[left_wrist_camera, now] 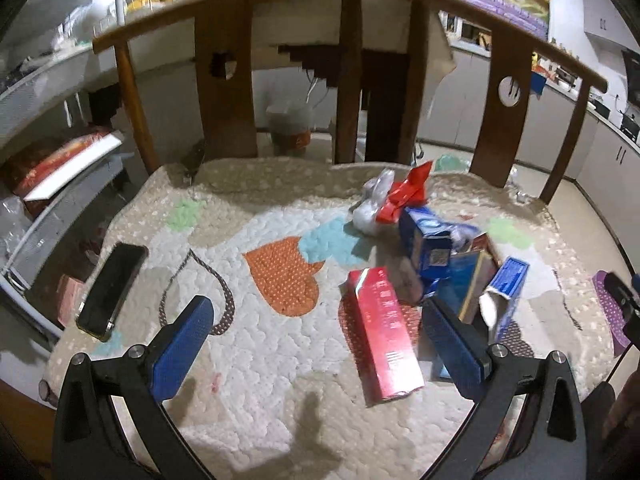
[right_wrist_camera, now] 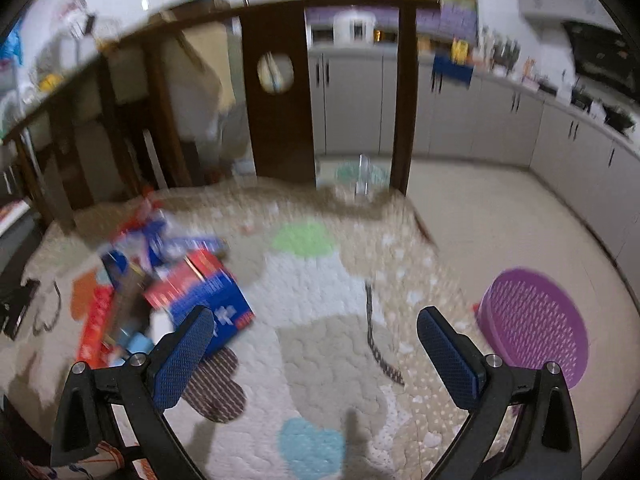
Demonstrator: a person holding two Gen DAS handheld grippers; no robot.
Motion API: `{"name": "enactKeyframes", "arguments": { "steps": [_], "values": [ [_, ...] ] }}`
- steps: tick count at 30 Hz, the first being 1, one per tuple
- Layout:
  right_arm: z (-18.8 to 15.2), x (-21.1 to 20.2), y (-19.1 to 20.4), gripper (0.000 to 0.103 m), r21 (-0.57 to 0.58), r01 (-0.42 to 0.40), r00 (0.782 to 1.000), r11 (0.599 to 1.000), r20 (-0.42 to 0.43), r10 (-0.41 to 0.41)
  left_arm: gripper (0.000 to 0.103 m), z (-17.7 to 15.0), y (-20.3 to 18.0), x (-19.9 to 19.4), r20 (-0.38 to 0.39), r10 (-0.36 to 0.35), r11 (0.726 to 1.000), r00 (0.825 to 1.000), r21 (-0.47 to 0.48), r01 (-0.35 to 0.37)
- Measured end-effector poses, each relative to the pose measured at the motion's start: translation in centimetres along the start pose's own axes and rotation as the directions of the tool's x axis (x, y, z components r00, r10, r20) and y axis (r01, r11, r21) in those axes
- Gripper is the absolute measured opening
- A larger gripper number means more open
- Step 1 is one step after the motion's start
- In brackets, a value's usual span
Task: Collect trash
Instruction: 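Lower both open tools toward the boxes in the trash pile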
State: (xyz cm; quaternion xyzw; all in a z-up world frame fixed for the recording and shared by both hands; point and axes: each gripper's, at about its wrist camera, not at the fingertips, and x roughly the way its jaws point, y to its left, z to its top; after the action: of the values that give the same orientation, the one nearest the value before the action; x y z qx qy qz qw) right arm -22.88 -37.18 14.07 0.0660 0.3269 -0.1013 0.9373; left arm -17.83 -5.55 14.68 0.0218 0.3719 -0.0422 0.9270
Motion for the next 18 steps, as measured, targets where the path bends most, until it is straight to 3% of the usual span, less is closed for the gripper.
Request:
{"name": "enactKeyframes", "arguments": {
  "steps": [3, 8, 18],
  "values": [
    [0.1, -3.2, 1.6, 0.103, -0.018, 0.031, 0.989, 0.999, 0.145, -0.028, 0.103, 0.2, -0.3, -2.0, 0.029, 0.009, 1.0, 1.0, 0.003, -0.009],
    [0.5, -4.2, 2.7, 0.103, -0.018, -0.041, 0.994, 0.999, 0.097, 0.043, 0.103, 0.2, 0.0, -4.7, 0.055, 0.01, 1.0, 0.998, -0.02, -0.009],
    [-0.4, -7.6, 4.5, 0.103, -0.033, -0.063, 0.992, 0.997, 0.106, 0.066, 0.103, -1.2, -0.4, -8.9, 0.088, 0.091, 0.996, 0.992, 0.016, -0.093]
  ]
}}
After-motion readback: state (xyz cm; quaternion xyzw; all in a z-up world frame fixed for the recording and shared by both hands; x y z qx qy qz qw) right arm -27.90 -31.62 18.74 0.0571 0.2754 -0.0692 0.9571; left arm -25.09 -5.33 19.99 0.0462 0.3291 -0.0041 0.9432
